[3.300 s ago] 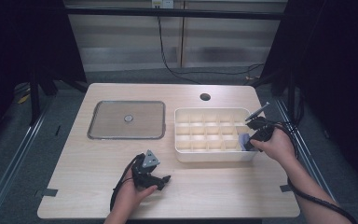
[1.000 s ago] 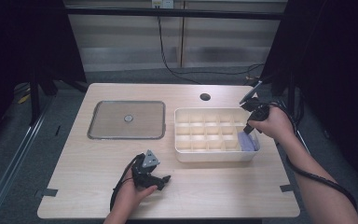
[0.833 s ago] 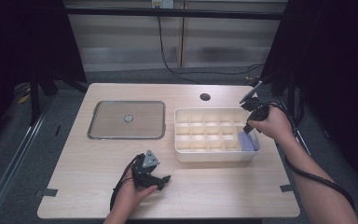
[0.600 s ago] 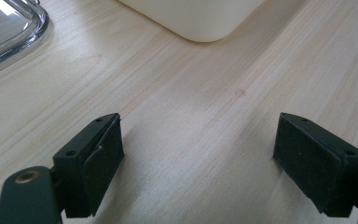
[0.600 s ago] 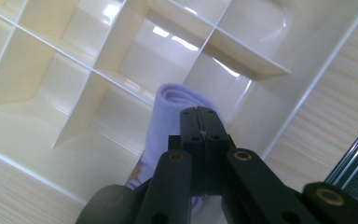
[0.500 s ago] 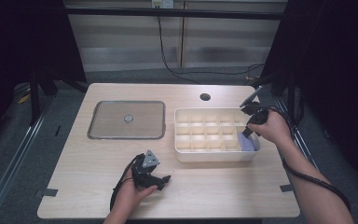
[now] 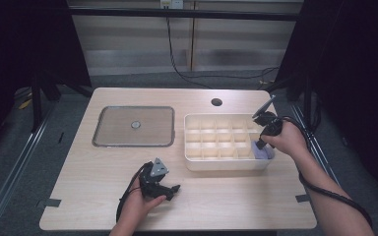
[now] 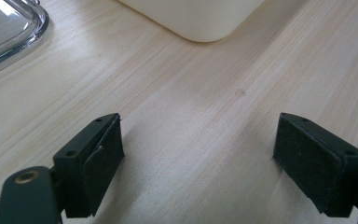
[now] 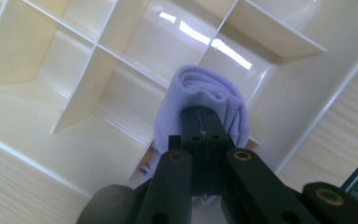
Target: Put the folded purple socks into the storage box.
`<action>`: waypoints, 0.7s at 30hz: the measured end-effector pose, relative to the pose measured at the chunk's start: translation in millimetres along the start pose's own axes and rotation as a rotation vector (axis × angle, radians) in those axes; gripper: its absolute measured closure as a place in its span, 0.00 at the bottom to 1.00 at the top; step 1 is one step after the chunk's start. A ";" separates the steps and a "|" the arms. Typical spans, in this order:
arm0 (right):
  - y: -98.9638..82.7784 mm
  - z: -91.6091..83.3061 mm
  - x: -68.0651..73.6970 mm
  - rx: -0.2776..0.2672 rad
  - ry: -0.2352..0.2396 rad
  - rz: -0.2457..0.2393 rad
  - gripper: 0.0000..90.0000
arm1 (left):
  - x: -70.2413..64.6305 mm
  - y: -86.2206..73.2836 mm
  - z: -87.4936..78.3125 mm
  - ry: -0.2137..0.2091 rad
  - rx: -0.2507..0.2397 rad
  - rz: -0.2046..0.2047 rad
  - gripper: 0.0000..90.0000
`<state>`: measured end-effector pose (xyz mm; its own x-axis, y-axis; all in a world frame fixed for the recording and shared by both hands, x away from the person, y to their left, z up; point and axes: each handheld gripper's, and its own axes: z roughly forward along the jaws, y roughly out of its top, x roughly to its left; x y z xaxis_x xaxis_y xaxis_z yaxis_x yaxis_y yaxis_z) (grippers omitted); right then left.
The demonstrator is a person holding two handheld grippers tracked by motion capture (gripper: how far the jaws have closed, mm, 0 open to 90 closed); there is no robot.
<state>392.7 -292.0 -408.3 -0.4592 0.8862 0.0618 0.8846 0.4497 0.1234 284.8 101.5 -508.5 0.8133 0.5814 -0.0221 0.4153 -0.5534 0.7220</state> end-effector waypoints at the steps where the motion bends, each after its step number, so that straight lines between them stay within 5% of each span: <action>1: -1.1 1.0 0.2 -0.011 -0.001 -0.002 1.00 | -0.1 0.0 0.0 0.001 0.000 -0.001 0.17; 21: -17.2 11.5 -0.9 -0.020 0.008 -0.004 1.00 | -0.4 0.1 0.0 0.004 0.001 0.000 0.17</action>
<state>378.8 -299.3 -421.9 -0.4634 0.8835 0.0689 0.8810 0.4509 0.1436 284.5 101.2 -508.4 0.8113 0.5843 -0.0194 0.4161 -0.5538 0.7212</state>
